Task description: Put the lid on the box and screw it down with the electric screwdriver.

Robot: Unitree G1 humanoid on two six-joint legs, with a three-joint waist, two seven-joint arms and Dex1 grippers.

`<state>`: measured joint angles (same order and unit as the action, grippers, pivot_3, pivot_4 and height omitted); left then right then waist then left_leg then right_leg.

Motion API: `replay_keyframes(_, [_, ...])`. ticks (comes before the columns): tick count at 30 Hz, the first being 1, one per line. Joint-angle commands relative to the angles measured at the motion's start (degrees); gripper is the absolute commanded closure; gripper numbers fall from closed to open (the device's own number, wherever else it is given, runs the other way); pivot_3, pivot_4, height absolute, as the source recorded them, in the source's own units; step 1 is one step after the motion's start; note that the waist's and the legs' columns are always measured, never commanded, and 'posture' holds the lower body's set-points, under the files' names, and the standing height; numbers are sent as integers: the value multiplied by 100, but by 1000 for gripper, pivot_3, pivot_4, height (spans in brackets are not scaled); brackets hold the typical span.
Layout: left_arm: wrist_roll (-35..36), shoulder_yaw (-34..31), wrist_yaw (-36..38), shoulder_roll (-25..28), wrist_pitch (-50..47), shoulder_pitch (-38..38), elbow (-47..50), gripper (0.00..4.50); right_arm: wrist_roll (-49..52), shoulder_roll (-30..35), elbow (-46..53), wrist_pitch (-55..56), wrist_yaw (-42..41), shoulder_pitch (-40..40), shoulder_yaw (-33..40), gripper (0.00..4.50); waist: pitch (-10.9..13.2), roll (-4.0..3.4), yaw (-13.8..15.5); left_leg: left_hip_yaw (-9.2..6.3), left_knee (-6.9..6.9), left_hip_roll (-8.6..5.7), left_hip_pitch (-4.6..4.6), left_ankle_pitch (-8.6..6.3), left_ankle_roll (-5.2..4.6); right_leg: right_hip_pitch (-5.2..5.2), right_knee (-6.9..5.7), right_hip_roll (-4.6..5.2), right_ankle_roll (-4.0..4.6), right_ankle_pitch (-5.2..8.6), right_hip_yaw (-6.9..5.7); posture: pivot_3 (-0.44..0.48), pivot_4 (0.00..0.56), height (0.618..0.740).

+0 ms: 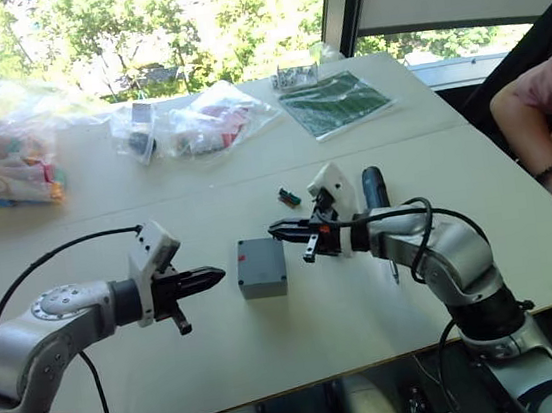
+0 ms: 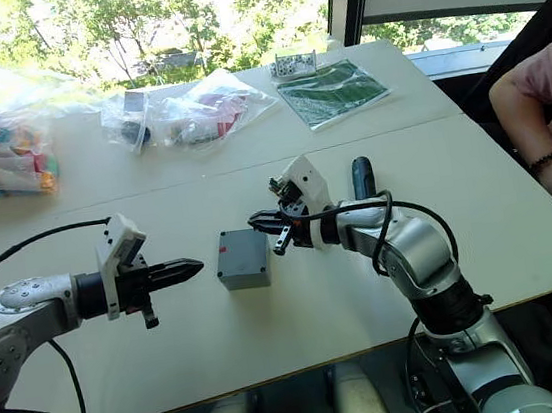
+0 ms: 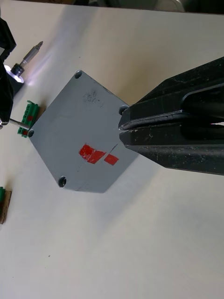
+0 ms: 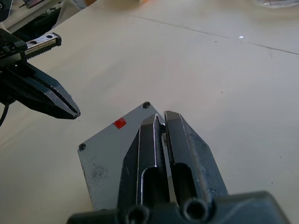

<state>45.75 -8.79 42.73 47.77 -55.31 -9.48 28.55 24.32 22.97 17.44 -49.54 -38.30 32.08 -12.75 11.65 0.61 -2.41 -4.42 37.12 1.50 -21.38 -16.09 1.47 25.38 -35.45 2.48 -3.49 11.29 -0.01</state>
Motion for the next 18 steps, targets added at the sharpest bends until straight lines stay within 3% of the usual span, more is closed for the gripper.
replay_keyframes(1, [100,-181,-44,-2,44,-3,196,4500,-28,-13,52,163,-37,86,15,4391,0,0,0,0,0,0,0,0,0,0,0,0,0,0,0,0,150,740])
replay_keyframes(18, [93,-91,-68,-55,86,-68,159,4500,-198,20,-87,274,3,-45,-20,4391,0,0,0,0,0,0,0,0,0,0,0,0,0,0,0,0,150,740])
